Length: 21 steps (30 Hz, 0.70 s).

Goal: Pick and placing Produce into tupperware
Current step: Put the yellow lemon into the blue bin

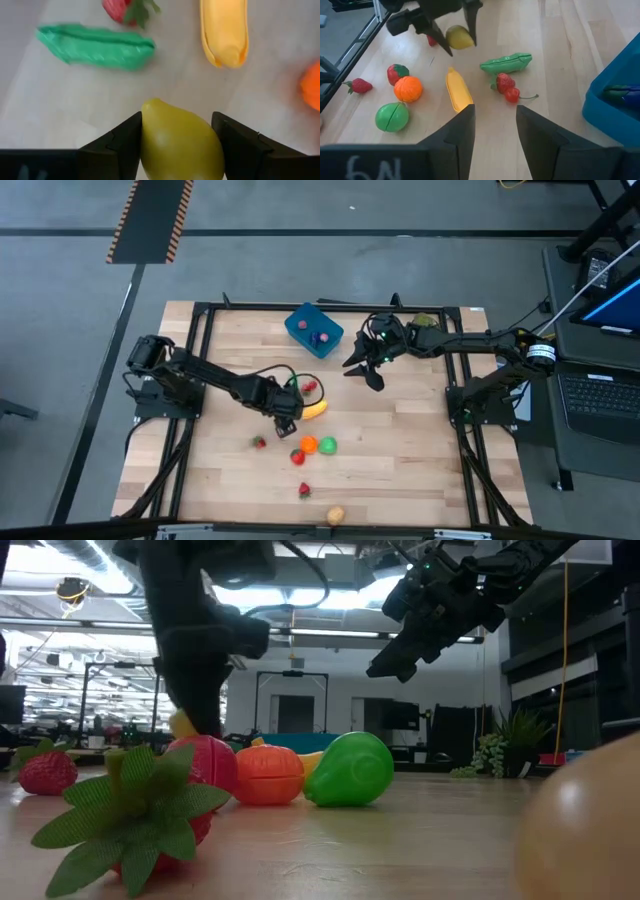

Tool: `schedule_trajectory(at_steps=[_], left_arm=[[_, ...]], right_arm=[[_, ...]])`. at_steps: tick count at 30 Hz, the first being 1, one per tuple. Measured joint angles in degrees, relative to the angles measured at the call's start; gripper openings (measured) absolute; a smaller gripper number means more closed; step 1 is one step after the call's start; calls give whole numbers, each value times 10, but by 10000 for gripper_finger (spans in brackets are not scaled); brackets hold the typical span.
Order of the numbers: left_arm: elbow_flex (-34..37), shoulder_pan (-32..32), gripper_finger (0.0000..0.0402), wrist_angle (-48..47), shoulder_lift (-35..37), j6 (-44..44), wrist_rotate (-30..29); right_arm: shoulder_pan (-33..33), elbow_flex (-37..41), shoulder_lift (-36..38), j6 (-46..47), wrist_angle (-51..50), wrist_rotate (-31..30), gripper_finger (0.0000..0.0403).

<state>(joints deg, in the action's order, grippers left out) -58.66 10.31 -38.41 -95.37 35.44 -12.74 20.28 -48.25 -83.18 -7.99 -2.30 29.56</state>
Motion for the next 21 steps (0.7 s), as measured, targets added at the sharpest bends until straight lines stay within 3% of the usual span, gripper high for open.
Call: schedule_trajectory(at_steps=[5,12,21], left_arm=[[-20,-2,206,-9,1,-33,-15],[-63,-4,205,-103,10,-52,-58],[-71,3,205,-140,125,-43,-140]], right_arm=[[-6,0,0,-2,-4,0,145],[-6,0,0,-2,-4,0,145],[-7,0,0,0,-7,0,145]])
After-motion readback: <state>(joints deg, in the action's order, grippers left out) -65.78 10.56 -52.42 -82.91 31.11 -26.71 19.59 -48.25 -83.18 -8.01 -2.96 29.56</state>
